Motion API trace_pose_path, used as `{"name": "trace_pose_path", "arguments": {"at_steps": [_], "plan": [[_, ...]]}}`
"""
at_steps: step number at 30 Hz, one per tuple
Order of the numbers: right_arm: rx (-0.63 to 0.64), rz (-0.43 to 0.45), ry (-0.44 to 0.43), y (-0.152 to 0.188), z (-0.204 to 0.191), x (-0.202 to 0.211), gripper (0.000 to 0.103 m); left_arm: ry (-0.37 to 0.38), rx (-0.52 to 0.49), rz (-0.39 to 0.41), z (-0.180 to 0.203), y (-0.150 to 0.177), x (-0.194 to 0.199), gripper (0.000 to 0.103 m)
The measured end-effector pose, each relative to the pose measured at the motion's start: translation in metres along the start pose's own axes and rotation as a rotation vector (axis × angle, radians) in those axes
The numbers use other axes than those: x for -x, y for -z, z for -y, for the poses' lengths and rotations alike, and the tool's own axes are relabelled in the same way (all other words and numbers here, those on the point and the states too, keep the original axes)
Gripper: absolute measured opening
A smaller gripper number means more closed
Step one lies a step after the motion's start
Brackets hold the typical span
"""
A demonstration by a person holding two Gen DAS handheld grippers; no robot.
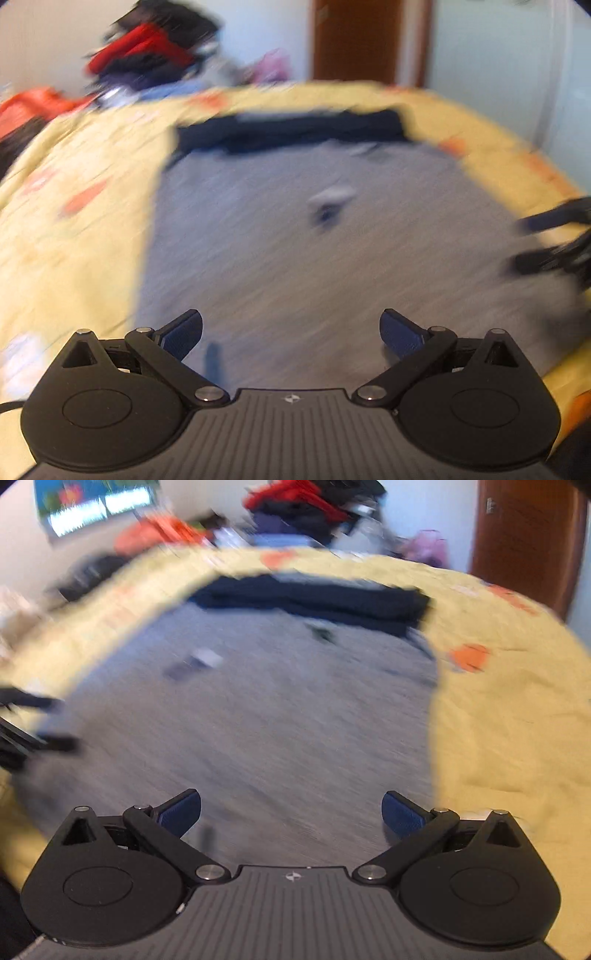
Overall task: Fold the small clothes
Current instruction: 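Move both tools toward the ribbed hem of the grey sweater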
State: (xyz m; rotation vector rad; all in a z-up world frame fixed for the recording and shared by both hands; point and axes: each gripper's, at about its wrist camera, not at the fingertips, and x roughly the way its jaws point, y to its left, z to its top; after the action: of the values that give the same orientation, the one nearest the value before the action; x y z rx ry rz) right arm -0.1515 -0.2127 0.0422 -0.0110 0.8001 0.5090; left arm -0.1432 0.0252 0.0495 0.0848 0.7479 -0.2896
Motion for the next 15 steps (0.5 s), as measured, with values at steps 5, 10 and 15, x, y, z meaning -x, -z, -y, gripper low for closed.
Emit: {"name": "trace_pose_path", "arguments": {"at_steps": [5,10,15], "plan": [[0.15,-0.056,0.069,0.014,-0.027,-0.028,0.103,-0.004,-0.045,-0.061,0.015,0.005,-0.031,0.103],[0.095,-0.049,0.111,0.037,0.003,0.002,0.103,-0.05,0.003,-0.064,-0.026,0.029,-0.003,0.103],[0.041,-0.079,0.147,0.032,0.008,0.016,0.101,-0.096,0.064,-0.091,-0.039,0.031,0.017,0.103]]}}
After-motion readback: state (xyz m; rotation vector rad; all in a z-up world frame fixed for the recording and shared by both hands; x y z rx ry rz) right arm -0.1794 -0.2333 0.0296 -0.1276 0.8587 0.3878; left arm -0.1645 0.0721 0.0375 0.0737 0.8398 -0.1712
